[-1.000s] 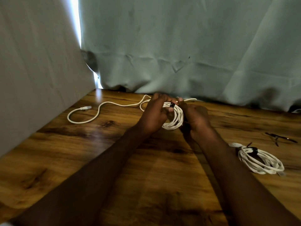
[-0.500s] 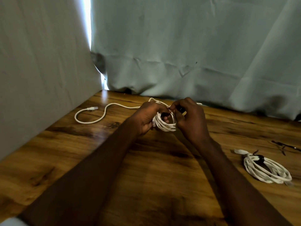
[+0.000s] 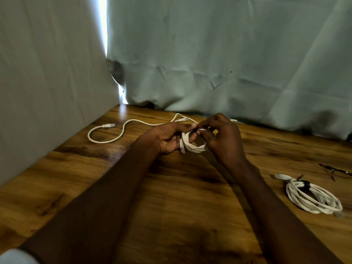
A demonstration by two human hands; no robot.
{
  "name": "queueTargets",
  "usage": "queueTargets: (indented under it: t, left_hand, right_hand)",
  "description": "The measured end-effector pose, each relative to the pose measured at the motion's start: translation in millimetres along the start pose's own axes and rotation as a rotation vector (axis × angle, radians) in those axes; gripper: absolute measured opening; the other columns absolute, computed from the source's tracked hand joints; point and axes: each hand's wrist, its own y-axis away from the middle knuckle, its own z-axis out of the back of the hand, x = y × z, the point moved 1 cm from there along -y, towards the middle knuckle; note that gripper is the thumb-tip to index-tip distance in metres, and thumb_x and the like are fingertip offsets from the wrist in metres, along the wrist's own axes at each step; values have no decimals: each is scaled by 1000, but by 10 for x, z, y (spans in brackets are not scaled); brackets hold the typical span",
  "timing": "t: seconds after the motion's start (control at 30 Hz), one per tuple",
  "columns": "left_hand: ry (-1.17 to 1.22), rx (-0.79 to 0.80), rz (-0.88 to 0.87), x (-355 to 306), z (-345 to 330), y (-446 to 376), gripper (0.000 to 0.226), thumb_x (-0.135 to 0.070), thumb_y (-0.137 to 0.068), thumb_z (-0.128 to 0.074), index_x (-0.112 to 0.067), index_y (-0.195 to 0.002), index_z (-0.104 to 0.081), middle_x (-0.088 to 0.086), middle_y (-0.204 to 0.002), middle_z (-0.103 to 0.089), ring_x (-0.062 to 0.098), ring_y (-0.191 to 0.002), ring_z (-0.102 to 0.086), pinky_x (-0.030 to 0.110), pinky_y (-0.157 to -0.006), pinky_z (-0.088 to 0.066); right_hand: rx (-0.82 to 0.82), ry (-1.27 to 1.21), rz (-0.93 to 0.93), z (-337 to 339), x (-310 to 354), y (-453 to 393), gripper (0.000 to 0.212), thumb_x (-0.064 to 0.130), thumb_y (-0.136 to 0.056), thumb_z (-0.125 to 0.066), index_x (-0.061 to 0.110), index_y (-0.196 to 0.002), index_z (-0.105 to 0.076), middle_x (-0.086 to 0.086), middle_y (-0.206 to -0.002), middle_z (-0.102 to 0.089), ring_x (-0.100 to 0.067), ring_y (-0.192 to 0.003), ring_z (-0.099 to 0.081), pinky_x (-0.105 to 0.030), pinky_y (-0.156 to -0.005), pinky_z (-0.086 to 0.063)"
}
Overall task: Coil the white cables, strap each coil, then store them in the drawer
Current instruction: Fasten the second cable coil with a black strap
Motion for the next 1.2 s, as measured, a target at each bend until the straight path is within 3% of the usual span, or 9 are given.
queueTargets:
  t: [0.1, 0.43, 0.63, 0.8, 0.87, 0.97, 1.03, 1.13, 1.2]
  left_hand:
    - [34, 17, -9, 0, -1, 8, 6, 2, -90, -65, 3, -94, -69, 17, -92, -70, 23, -72, -74, 30, -69, -64]
    - [-39, -5, -6, -25, 36, -32, 22, -5, -87, -72, 0, -108, -70, 15, -92, -69, 22, -74, -69, 31, -79, -61]
    - [-56, -36, -28, -33, 20, -21, 6, -5, -88, -71, -1, -92, -73, 15, -87, -73, 21, -67, -69, 29, -68, -62]
    - [-51, -49, -39, -10, 7, -18, 6, -1, -86, -70, 0, -92, -73, 15, -87, -74, 22, -67, -70, 29, -71, -62]
    - [-65, -61, -41, -3, 2, -19, 7, 0, -86, -69, -1, -92, -73, 15, -86, -74, 22, -68, -70, 30, -73, -62]
    - [-91, -87, -50, 8, -16, -2, 7, 2, -90, -66, 0, -92, -72, 14, -80, -75, 21, -64, -73, 28, -63, -63]
    - [-97, -91, -51, 14, -21, -9, 6, 2, -90, -66, 0, -91, -72, 15, -83, -76, 20, -68, -74, 28, -62, -63]
    - [-84, -78, -48, 8, -5, -26, 6, 0, -85, -73, -1, -91, -72, 17, -91, -76, 20, -74, -74, 30, -77, -62]
    - [-89, -67, -46, 8, 0, -29, 5, 0, -85, -73, -1, -90, -72, 17, -89, -75, 20, -70, -73, 29, -75, -62]
  right_hand:
    - [-10, -8, 6, -5, 13, -3, 13, 18, -86, -78, 24, -97, -82, 8, -92, -63, -12, -84, -62, -36, -70, -51]
    - [-54, 30, 2, -78, 43, 5, 13, 25, -85, -80, 23, -98, -82, 8, -94, -63, -16, -88, -61, -33, -70, -48]
    - [-223, -163, -263, -176, 103, 35, 3, 21, -80, -84, 23, -81, -81, 8, -87, -65, -9, -78, -64, -33, -74, -55]
    - [-232, -308, -416, -217, 129, 54, 11, 19, -80, -85, 29, -77, -80, 15, -86, -71, 1, -90, -65, -40, -94, -56]
    - [-221, -396, -476, -241, 124, 53, 7, 24, -76, -87, 29, -77, -82, 12, -86, -76, -7, -97, -70, -47, -95, -56]
    - [-211, -565, -587, -261, 89, 50, 10, 26, -73, -88, 28, -82, -83, 3, -88, -80, -24, -93, -76, -52, -89, -60]
    - [-211, -533, -601, -252, 81, 44, 6, 26, -77, -85, 25, -82, -83, 2, -89, -79, -20, -87, -76, -48, -84, -62]
    - [-198, -302, -513, -208, 95, 40, 5, 23, -81, -79, 27, -81, -79, 5, -94, -76, -7, -78, -67, -28, -70, -53]
    - [-183, -265, -494, -191, 96, 49, 5, 23, -78, -78, 28, -77, -77, 5, -93, -74, -6, -76, -65, -28, -68, -52]
